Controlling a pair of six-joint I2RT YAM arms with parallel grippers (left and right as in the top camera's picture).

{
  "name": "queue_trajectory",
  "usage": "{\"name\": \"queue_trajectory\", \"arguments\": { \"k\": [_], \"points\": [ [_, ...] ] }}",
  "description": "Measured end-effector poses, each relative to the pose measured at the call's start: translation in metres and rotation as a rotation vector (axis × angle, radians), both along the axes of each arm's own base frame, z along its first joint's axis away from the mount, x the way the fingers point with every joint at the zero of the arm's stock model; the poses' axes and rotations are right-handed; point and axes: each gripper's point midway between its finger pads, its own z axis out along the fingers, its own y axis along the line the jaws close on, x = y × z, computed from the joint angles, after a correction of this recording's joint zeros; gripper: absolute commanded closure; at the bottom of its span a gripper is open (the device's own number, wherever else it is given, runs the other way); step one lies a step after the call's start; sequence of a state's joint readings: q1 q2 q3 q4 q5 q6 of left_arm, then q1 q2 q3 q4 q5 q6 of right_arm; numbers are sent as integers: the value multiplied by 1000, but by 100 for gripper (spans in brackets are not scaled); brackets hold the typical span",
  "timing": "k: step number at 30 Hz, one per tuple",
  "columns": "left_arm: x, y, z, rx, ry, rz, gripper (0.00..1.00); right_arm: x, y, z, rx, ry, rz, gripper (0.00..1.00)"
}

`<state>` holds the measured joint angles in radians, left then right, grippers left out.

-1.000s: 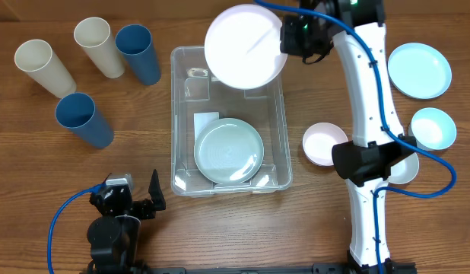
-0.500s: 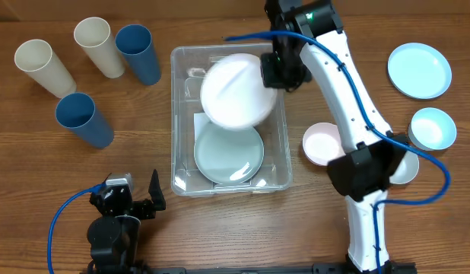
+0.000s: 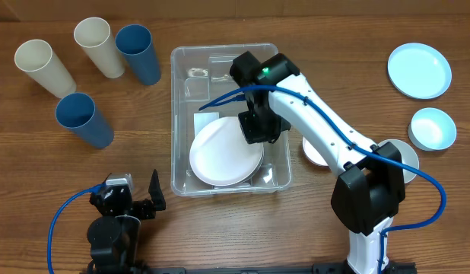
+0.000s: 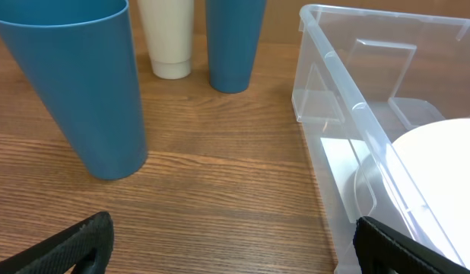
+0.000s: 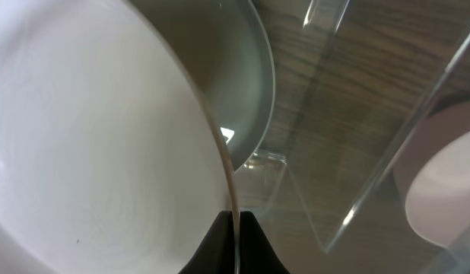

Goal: Pack container
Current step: 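Lower the white plate onto the grey plate in the bin, release, then move the right gripper to the light-blue plate and grasp its rim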

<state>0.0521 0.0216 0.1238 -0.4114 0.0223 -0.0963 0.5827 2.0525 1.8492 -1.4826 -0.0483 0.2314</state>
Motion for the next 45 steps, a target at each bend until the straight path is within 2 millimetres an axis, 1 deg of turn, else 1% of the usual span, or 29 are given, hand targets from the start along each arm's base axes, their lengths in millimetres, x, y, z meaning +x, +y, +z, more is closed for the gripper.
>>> {"name": "queue_trajectory", "arguments": {
  "k": [4, 8, 14, 17, 19, 24, 26, 27, 28, 30, 31, 32, 33, 34, 35, 36, 37, 38, 39, 41, 42, 44, 45],
  "points": [
    [0, 0, 0, 0, 0, 0, 0, -1, -2, -18, 1, 10, -16, 96],
    [0, 0, 0, 0, 0, 0, 0, 11, 5, -21, 31, -37, -17, 96],
    [0, 0, 0, 0, 0, 0, 0, 23, 13, -21, 60, -86, -10, 96],
    [0, 0, 0, 0, 0, 0, 0, 25, 12, -21, 65, -93, -11, 44],
    [0, 0, 0, 0, 0, 0, 0, 26, 9, -21, 63, -90, -8, 43],
    [0, 0, 0, 0, 0, 0, 0, 25, 8, -21, 60, -86, 0, 44],
    [0, 0, 0, 0, 0, 0, 0, 22, 5, -19, 50, -71, 2, 44],
    [0, 0, 0, 0, 0, 0, 0, 22, 5, -13, 47, -72, 2, 44],
    [0, 0, 0, 0, 0, 0, 0, 26, 4, 0, 42, -84, 2, 42],
    [0, 0, 0, 0, 0, 0, 0, 49, 7, 49, 79, -186, -15, 37],
    [0, 0, 0, 0, 0, 0, 0, 65, 3, 80, 111, -262, -40, 37],
    [0, 0, 0, 0, 1, 0, 0, 83, -4, 118, 152, -364, -73, 36],
    [0, 0, 0, 0, 0, 0, 0, 102, -39, 142, 162, -429, -163, 36],
    [0, 0, 0, 0, 0, 0, 0, 123, -84, 167, 170, -502, -282, 35],
    [0, 0, 0, 0, 0, 0, 0, 137, -128, 177, 158, -541, -391, 36],
    [0, 0, 0, 0, 0, 0, 0, 144, -163, 179, 145, -556, -470, 36],
    [0, 0, 0, 0, 0, 0, 0, 151, -234, 179, 107, -578, -638, 35],
    [0, 0, 0, 0, 0, 0, 0, 151, -283, 178, 84, -595, -755, 36],
    [0, 0, 0, 0, 1, 0, 0, 152, -312, 179, 83, -617, -823, 35],
    [0, 0, 0, 0, 0, 0, 0, 150, -356, 180, 70, -650, -921, 36],
    [0, 0, 0, 0, 0, 0, 0, 149, -383, 177, 59, -664, -978, 36],
    [0, 0, 0, 0, 0, 0, 0, 149, -423, 170, 35, -693, -1056, 36],
    [0, 0, 0, 0, 0, 0, 0, 150, -446, 161, 19, -700, -1102, 36]
  ]
}}
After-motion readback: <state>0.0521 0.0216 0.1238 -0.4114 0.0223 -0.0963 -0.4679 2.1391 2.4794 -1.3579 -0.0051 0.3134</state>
